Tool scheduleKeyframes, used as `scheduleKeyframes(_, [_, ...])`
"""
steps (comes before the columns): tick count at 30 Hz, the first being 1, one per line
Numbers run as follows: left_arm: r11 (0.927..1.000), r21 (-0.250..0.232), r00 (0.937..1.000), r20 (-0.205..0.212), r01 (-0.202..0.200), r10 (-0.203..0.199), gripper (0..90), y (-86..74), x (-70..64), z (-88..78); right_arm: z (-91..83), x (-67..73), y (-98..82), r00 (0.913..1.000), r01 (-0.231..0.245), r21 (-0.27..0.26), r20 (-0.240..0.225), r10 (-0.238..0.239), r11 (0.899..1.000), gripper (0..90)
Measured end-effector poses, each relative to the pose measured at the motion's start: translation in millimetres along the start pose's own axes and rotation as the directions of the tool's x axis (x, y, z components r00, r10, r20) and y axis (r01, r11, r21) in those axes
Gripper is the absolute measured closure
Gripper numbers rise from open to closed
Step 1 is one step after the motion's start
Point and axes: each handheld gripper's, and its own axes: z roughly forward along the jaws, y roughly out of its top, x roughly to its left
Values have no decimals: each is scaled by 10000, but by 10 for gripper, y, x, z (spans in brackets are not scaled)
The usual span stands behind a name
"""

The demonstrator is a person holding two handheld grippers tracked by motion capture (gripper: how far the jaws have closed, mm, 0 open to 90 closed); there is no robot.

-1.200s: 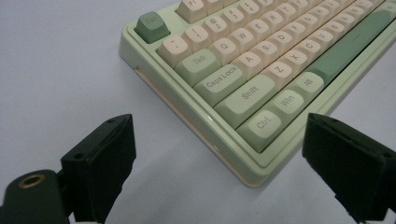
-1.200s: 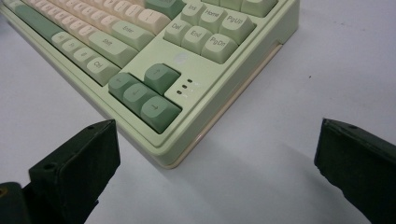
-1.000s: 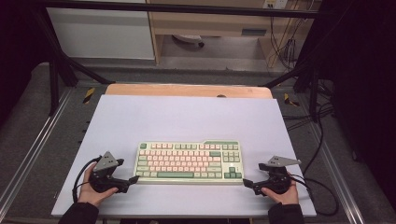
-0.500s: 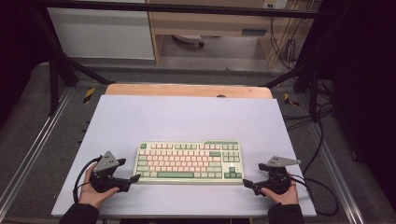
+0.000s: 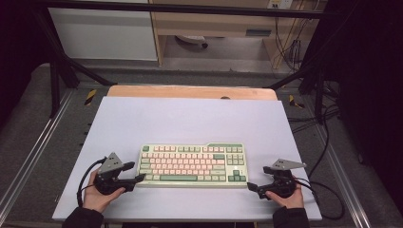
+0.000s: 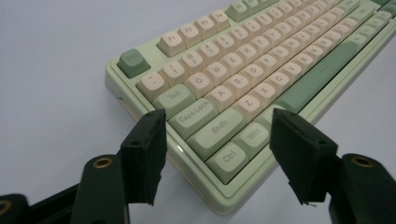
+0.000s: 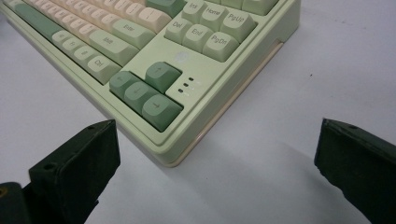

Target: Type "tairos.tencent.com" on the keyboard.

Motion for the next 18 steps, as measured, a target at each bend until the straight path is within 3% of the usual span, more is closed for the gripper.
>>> scheduleKeyframes(6, [9995,-143,9996,70,282,-281,521,64,-17,11,0,-2,-1,10000,43,37,16,-43,10000,7])
scheduleKeyframes(18, [9989,-259,9992,128,386,-383,731,169,-76,62,3,-2,-1,10000,56,61,-6,-56,10000,7])
